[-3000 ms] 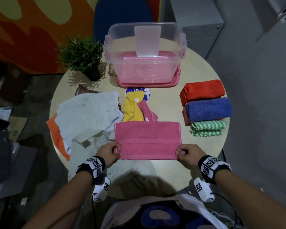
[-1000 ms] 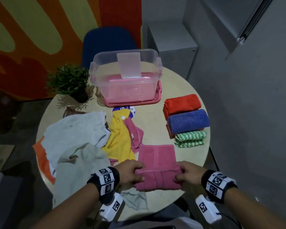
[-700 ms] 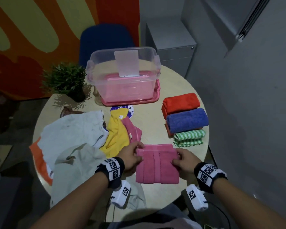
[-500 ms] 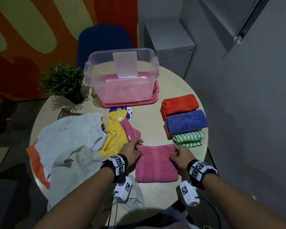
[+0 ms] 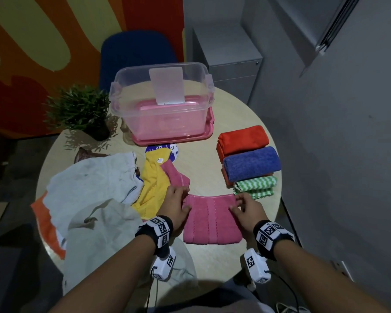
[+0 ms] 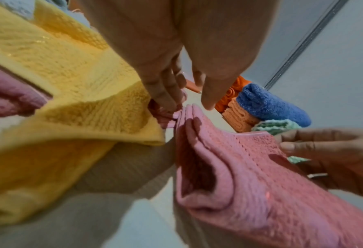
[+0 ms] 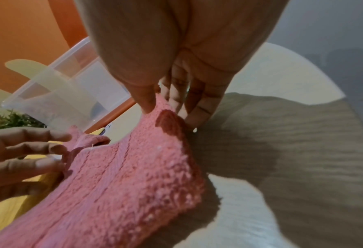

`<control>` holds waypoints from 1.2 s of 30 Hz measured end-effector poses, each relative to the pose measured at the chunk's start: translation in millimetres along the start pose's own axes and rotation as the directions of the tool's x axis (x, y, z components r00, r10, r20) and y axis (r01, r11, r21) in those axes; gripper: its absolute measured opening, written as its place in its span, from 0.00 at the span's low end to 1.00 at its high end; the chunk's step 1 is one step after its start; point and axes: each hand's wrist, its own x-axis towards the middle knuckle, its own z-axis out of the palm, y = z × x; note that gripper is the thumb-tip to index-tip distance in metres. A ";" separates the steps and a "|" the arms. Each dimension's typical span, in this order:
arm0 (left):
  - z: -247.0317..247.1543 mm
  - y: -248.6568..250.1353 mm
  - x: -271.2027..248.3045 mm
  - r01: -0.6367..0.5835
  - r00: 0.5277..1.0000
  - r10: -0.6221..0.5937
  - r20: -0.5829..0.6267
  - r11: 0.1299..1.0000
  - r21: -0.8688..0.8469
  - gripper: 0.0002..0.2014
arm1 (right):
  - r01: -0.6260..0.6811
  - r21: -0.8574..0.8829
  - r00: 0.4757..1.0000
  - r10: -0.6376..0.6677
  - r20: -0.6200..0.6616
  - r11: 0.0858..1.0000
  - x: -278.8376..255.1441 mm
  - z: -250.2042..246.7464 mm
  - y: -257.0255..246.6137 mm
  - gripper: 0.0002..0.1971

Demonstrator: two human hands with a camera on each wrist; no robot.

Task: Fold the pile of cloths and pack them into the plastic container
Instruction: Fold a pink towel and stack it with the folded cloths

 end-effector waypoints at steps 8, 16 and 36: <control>-2.4 -21.2 -23.2 -0.597 0.790 0.515 0.332 0.769 0.229 0.06 | 0.416 -0.191 0.885 -0.346 0.312 0.889 -26.5 -17.8 19.9 0.13; 11.4 -31.2 -29.6 -0.559 0.795 0.329 0.509 0.723 0.406 0.18 | 0.553 -0.322 0.801 -0.383 0.461 0.768 -25.3 -11.3 43.7 0.17; 8.0 -12.1 22.8 0.015 0.969 -0.051 0.241 0.988 0.151 0.14 | 0.058 -0.111 0.984 -0.038 0.172 0.992 13.5 -4.8 6.0 0.05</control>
